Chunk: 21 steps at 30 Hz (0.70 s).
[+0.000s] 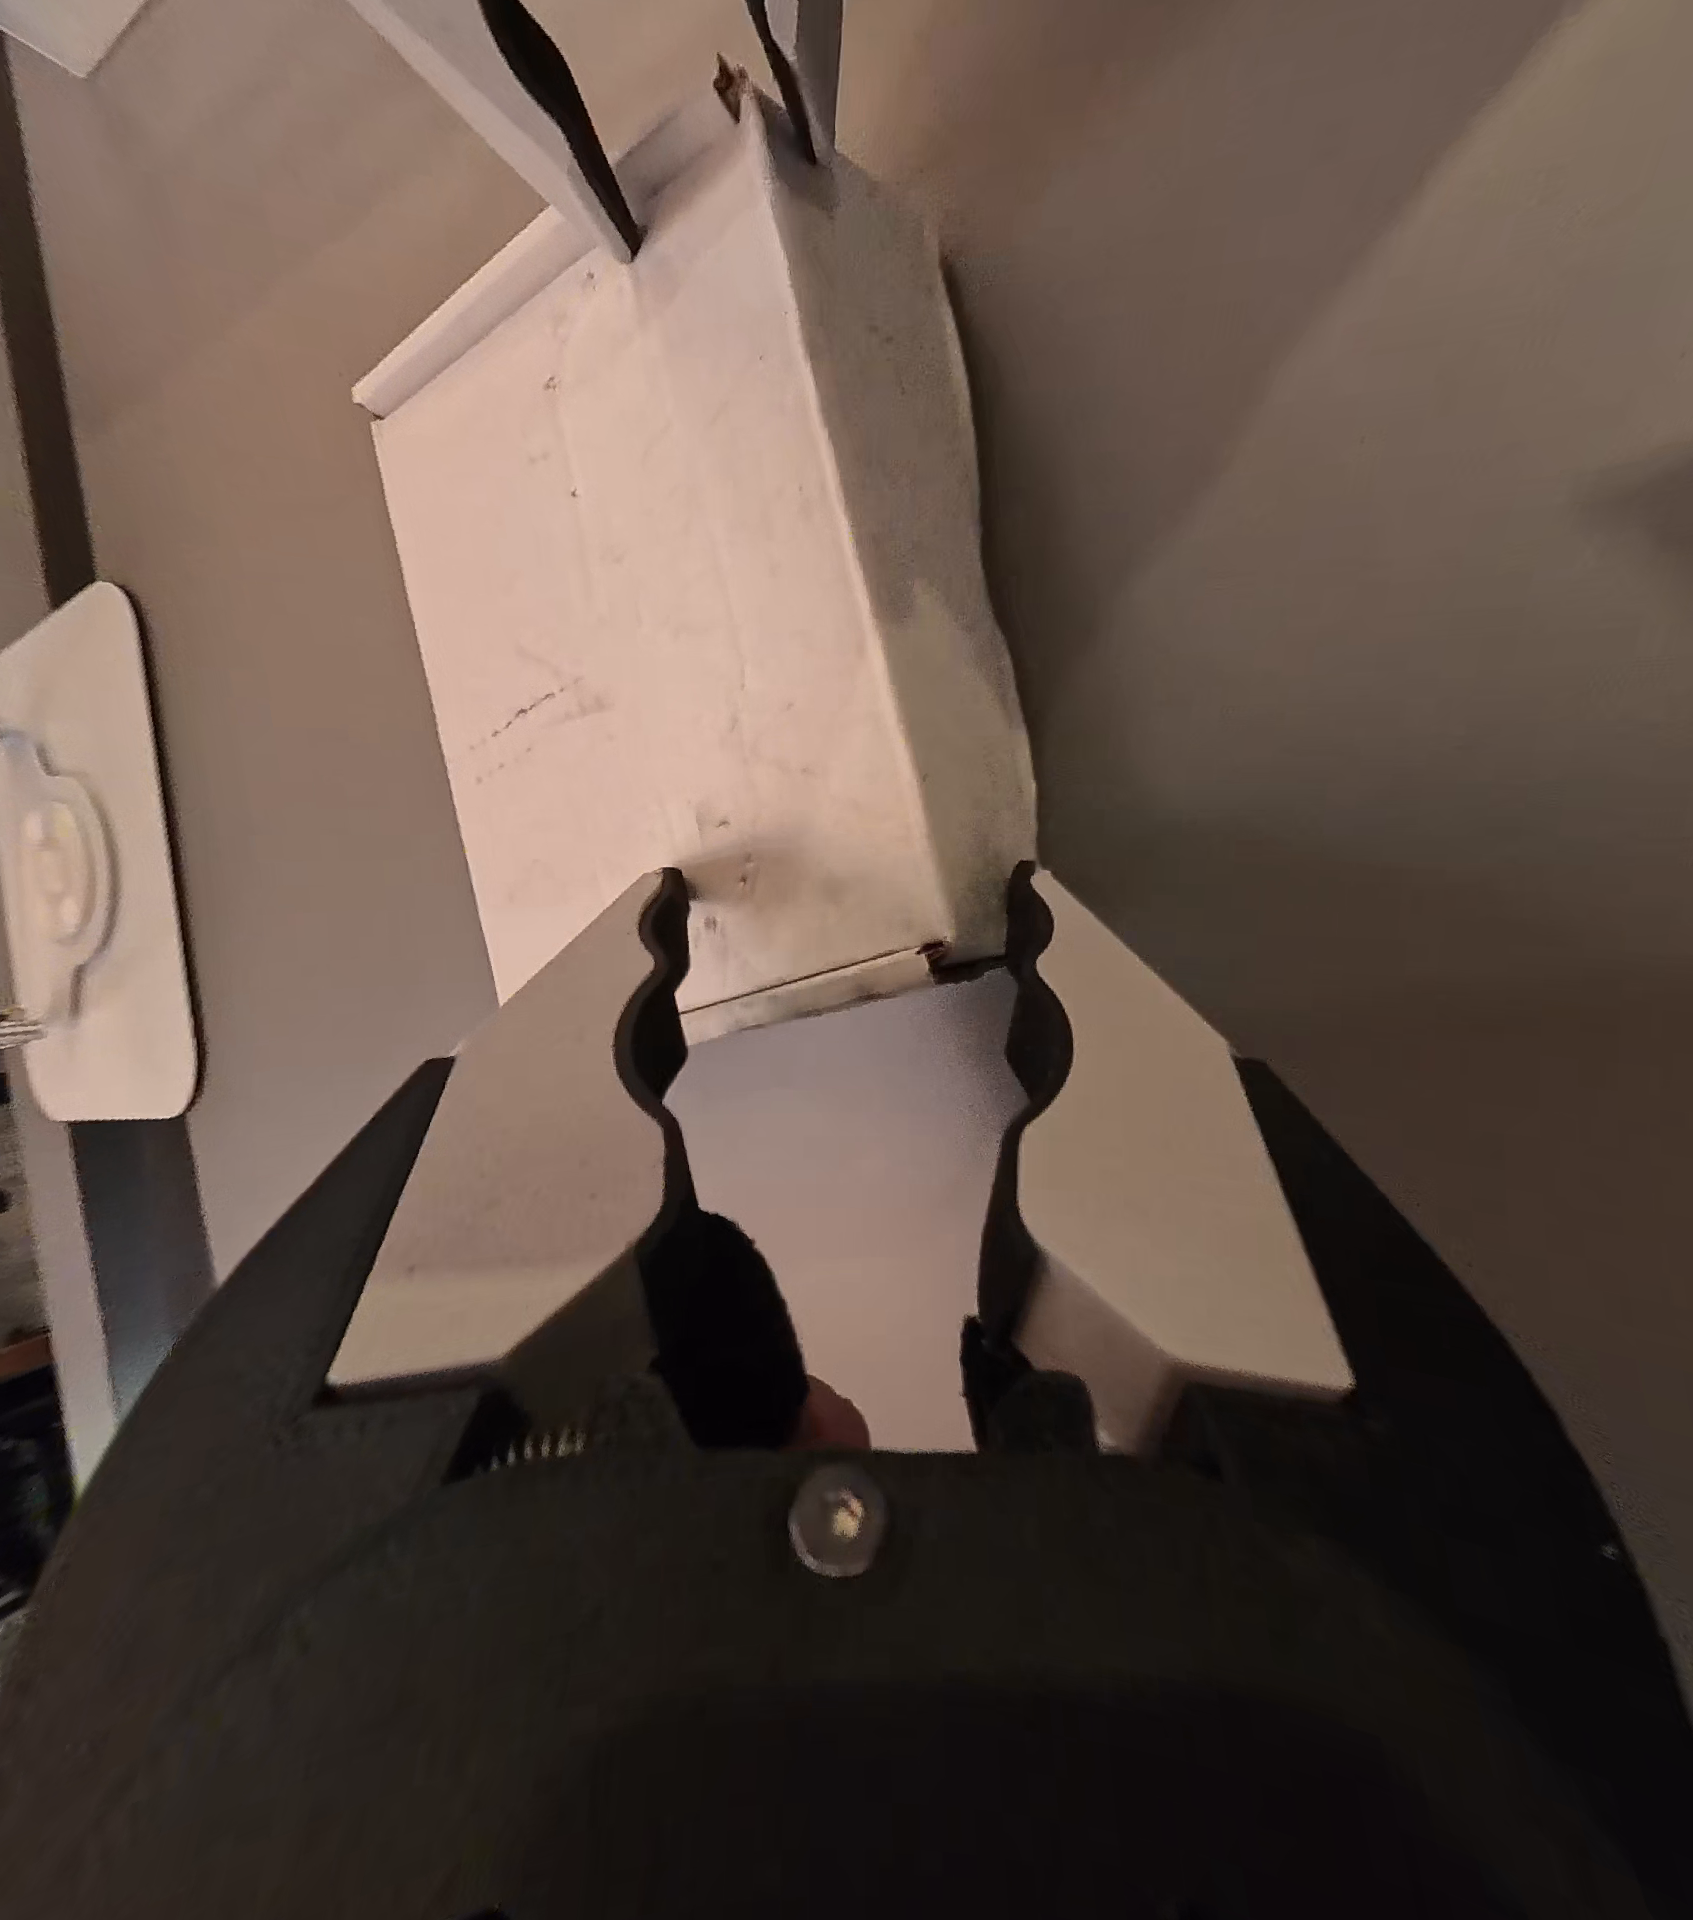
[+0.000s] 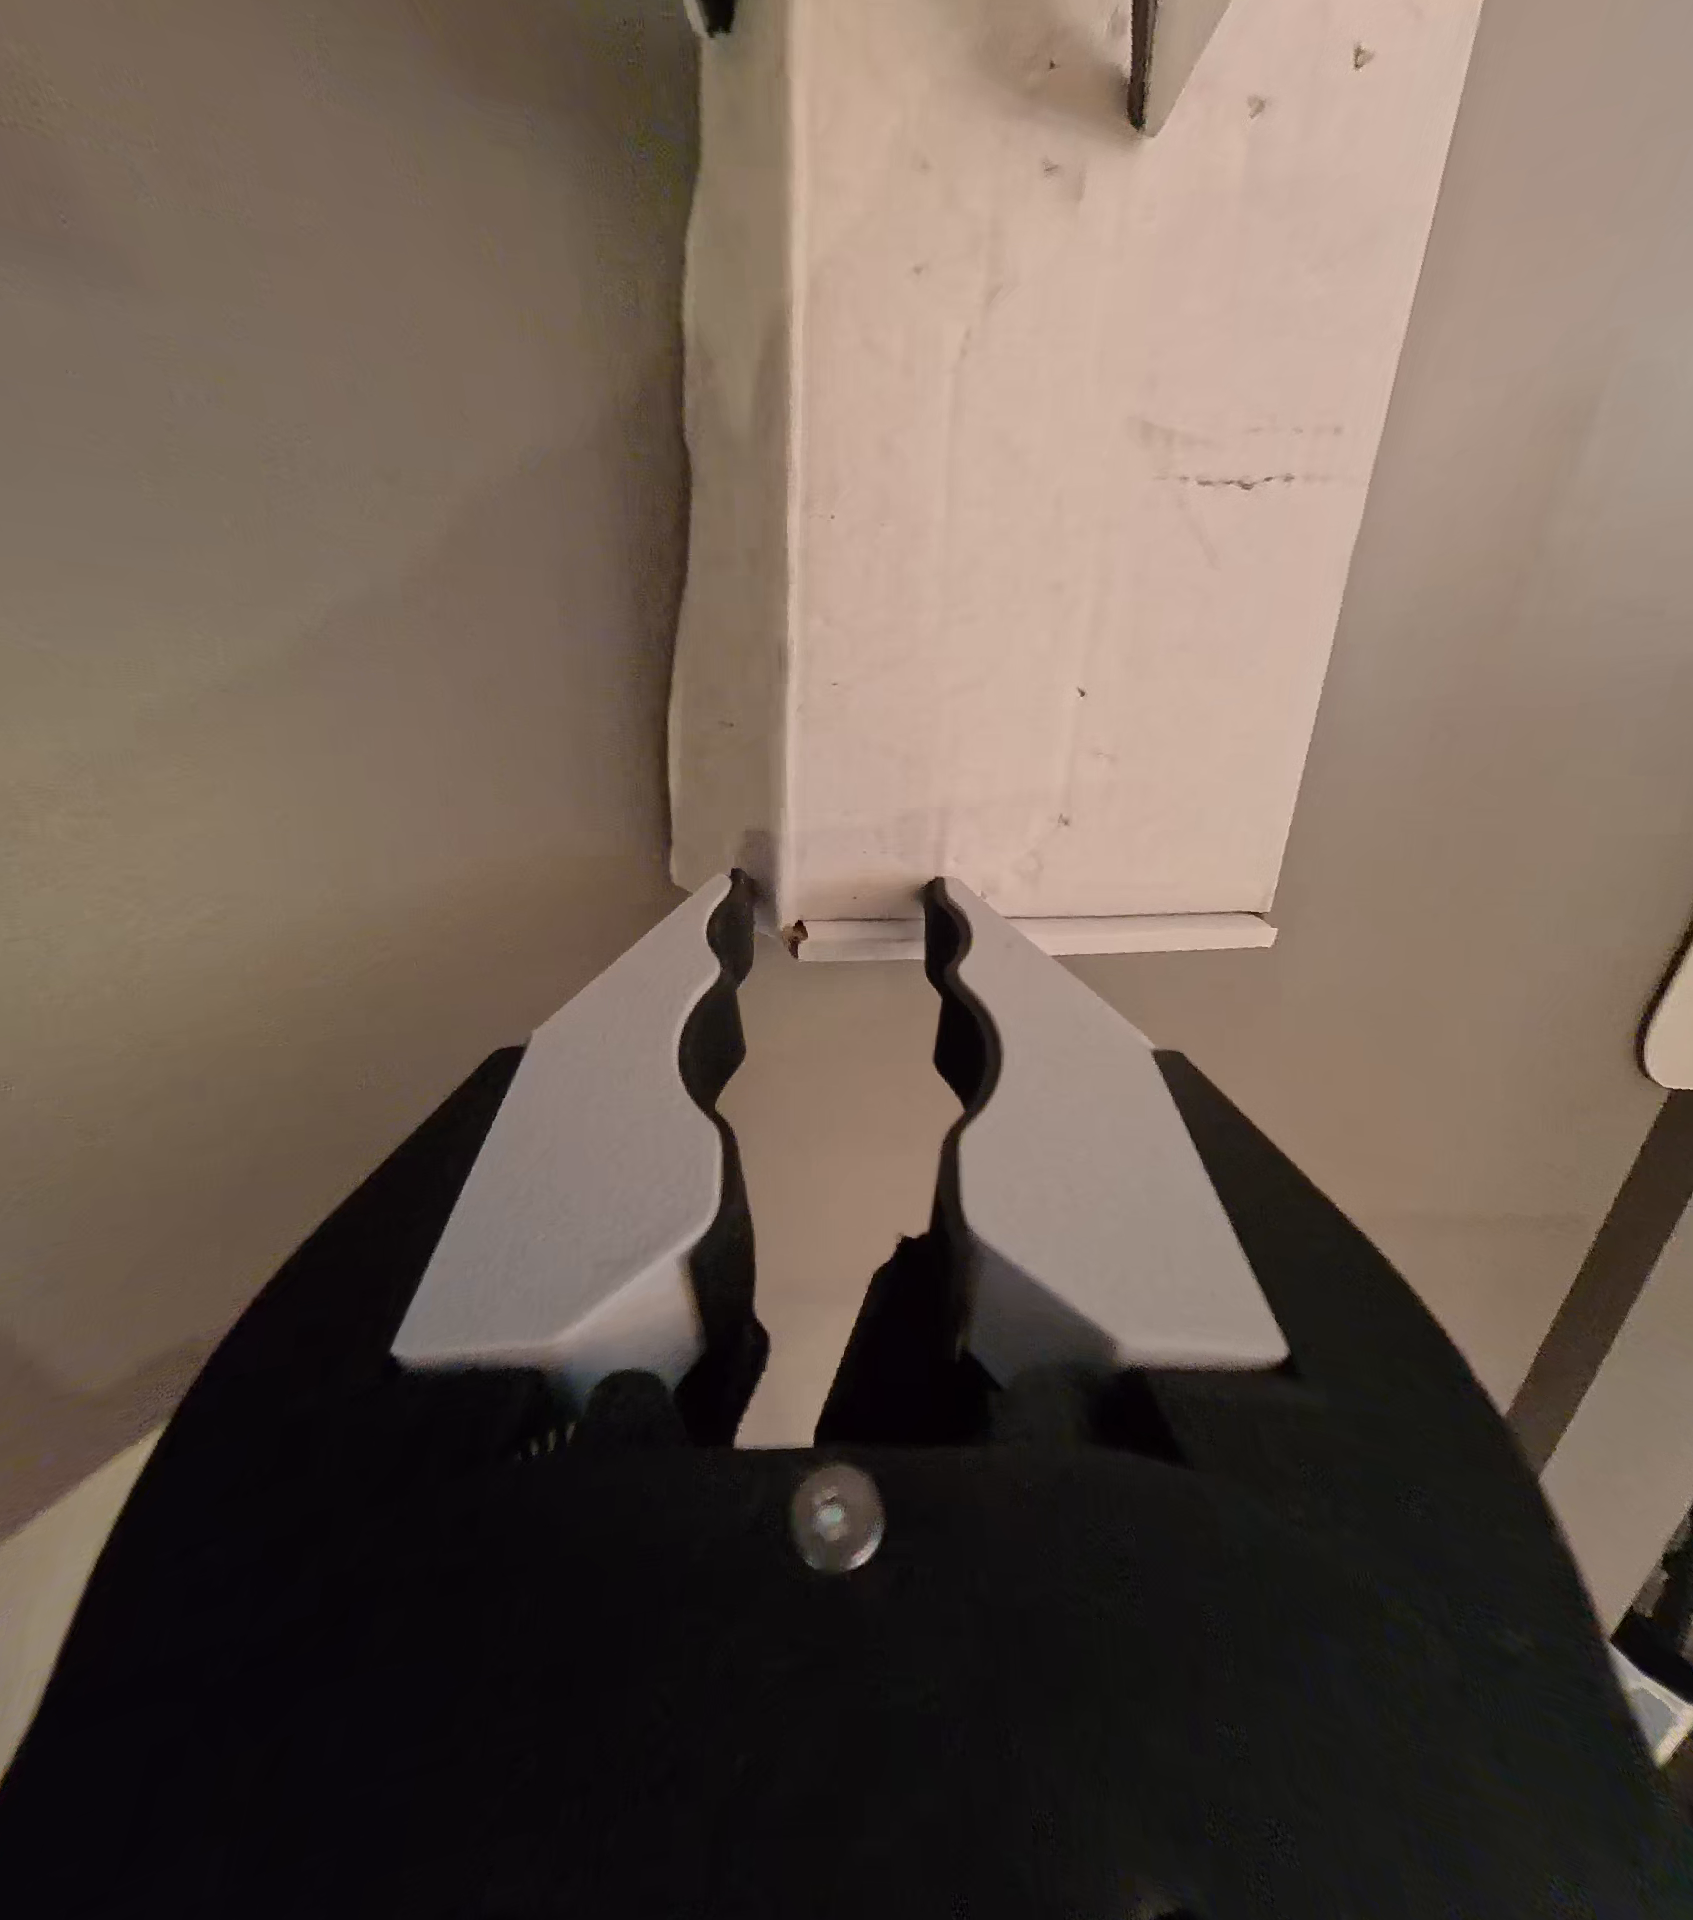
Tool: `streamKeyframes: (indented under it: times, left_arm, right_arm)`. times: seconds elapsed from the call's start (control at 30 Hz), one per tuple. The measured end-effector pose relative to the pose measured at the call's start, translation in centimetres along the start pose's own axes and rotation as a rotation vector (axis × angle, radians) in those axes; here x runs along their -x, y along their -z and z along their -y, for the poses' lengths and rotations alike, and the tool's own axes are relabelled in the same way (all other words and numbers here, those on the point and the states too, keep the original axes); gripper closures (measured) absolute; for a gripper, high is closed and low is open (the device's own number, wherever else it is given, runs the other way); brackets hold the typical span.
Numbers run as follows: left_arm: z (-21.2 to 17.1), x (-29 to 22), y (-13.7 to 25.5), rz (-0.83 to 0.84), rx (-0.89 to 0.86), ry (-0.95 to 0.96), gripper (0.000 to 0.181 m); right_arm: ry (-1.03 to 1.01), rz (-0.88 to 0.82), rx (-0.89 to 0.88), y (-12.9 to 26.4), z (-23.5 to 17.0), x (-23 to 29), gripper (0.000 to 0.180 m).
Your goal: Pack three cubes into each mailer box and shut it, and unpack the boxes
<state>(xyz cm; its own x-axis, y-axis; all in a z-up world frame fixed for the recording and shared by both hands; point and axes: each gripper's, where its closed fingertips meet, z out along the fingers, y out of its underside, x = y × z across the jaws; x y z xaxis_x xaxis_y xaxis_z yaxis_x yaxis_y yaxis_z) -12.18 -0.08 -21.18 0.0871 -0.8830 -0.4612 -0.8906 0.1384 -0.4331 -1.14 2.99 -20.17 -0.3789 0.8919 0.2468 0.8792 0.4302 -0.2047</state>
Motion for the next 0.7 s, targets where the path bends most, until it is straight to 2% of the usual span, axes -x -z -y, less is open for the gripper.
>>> streamKeyframes:
  times: [0.17,0.27,0.37,0.47,0.6,0.7]
  left_arm:
    - [0.0,0.0,0.0,0.024,0.000,0.004,0.122]
    - [0.1,0.0,-0.1,0.037,0.017,-0.010,0.120]
    - [0.1,0.1,-0.5,0.094,0.008,0.005,0.118]
    - [0.2,0.3,-0.6,0.119,0.002,0.018,0.121]
    - [0.2,0.4,-0.6,0.128,-0.002,0.014,0.123]
    - [0.2,0.4,-0.6,0.130,0.008,0.009,0.122]
  right_arm:
    - [0.039,-0.105,-0.014,-0.2,-0.1,0.1,0.147]
    - [0.083,-0.176,-0.011,-0.4,-0.2,0.3,0.138]
    - [0.109,-0.381,0.008,-1.0,-0.6,-1.1,0.137]
    - [0.098,-0.508,-0.029,-1.2,-0.7,-1.8,0.141]
    - [0.098,-0.549,-0.040,-1.2,-0.8,-2.0,0.144]
    - [0.102,-0.506,-0.004,-1.2,-0.8,-1.9,0.142]
